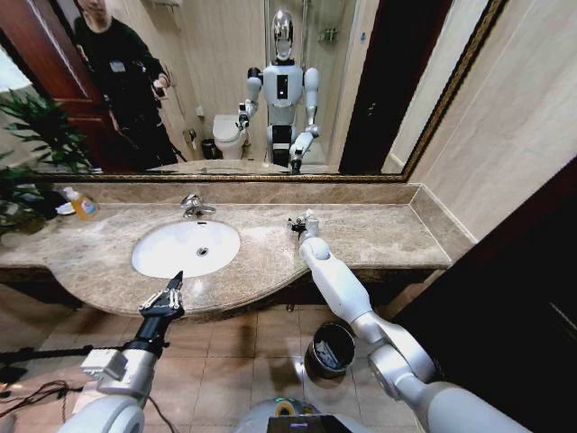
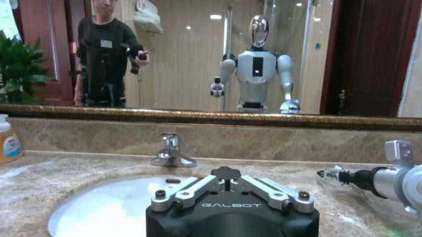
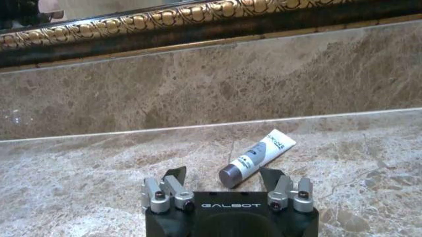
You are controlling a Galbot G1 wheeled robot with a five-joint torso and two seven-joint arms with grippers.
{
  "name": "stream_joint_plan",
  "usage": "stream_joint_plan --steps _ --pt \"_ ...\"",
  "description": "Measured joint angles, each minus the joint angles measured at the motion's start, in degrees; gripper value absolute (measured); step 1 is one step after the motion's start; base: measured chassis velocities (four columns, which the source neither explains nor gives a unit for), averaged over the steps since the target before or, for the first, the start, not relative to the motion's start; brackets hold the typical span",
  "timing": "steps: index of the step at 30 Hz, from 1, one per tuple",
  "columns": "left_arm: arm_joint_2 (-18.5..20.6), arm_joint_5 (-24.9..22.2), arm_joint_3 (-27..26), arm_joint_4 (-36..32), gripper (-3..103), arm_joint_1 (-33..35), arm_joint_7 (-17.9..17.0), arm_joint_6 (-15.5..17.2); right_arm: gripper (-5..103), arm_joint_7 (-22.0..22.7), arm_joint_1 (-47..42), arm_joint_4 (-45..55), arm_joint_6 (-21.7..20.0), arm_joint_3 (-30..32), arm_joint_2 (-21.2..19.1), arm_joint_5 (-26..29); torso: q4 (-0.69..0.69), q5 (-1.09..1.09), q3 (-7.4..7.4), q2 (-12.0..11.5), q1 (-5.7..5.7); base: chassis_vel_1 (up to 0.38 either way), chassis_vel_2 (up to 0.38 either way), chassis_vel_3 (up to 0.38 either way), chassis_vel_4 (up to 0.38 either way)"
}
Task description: Pick up the trash from the sink and place it in the trash bin.
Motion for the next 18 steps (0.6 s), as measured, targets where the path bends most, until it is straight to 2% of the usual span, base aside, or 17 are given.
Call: stream_joint_plan --steps 2,4,6,8,11,12,13,18 --pt "0.00 0.00 0.00 0.00 0 0.00 0.00 0.00 74 -0.06 -0.15 0.00 0.26 0.20 -0.31 -0.13 0.00 0.00 0.00 0.00 0.00 0.000 0.000 0.000 0.000" --pt "0.00 0.00 0.00 0.00 0 0.00 0.00 0.00 63 -0.07 -0.28 0.02 0.42 0.39 -0.52 -0.23 0.00 0.00 0.00 0.00 0.00 0.000 0.000 0.000 0.000" --pt "0.00 0.00 0.00 0.00 0 0.00 0.00 0.00 63 -0.12 -0.37 0.07 0.44 0.47 -0.62 -0.23 0.00 0.00 0.00 0.00 0.00 0.000 0.000 0.000 0.000" --pt "0.00 0.00 0.00 0.00 0 0.00 0.00 0.00 52 -0.19 -0.53 0.16 0.45 0.58 -0.72 -0.20 0.00 0.00 0.00 0.00 0.00 0.000 0.000 0.000 0.000" --pt "0.00 0.00 0.00 0.00 0 0.00 0.00 0.00 47 -0.28 -0.69 0.18 0.48 0.69 -0.72 -0.20 0.00 0.00 0.00 0.00 0.00 0.000 0.000 0.000 0.000" --pt "0.00 0.00 0.00 0.00 0 0.00 0.00 0.00 41 -0.31 -0.79 0.21 0.50 0.75 -0.71 -0.20 0.00 0.00 0.00 0.00 0.00 0.000 0.000 0.000 0.000" --pt "0.00 0.00 0.00 0.00 0 0.00 0.00 0.00 31 -0.33 -0.88 0.26 0.52 0.81 -0.70 -0.22 0.00 0.00 0.00 0.00 0.00 0.000 0.000 0.000 0.000" --pt "0.00 0.00 0.00 0.00 0 0.00 0.00 0.00 30 -0.35 -0.97 0.51 0.58 0.96 -0.76 -0.37 0.00 0.00 0.00 0.00 0.00 0.000 0.000 0.000 0.000"
